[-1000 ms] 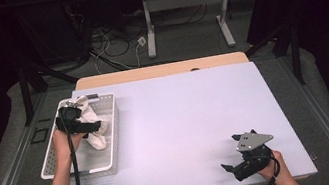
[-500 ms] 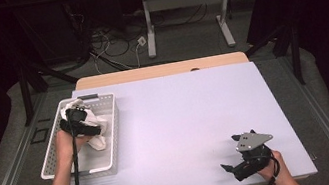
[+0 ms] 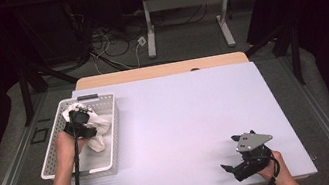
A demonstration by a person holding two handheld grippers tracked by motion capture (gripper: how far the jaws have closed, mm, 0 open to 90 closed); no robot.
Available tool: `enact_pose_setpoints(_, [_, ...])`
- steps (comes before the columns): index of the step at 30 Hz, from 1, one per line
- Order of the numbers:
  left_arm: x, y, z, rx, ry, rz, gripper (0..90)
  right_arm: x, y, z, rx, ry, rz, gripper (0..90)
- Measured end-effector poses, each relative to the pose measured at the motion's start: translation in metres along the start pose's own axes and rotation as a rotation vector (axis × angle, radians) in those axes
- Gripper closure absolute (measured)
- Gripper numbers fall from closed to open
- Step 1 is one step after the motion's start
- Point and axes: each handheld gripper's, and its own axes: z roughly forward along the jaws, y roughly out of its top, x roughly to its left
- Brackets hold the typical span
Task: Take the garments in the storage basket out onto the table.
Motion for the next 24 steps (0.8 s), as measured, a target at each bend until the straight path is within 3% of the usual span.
enact_pose_setpoints(4, [0.004, -0.002, -0.003, -0.012, -0.020, 0.000, 65.1, 0.000, 0.000, 0.000, 0.000, 0.000, -0.001, 2.0])
enact_pose_setpoints(8, [0.006, -0.003, -0.004, -0.025, -0.025, 0.011, 67.5, 0.001, 0.000, 0.000, -0.003, 0.002, -0.001, 1.9])
enact_pose_setpoints(11, [0.010, -0.004, -0.007, -0.043, -0.057, -0.004, 68.3, 0.001, 0.000, 0.000, -0.007, 0.000, -0.002, 2.0])
enact_pose_setpoints(24, [0.023, -0.018, -0.026, -0.165, -0.131, -0.044, 71.7, 0.002, 0.001, 0.000, -0.006, -0.007, -0.006, 2.0])
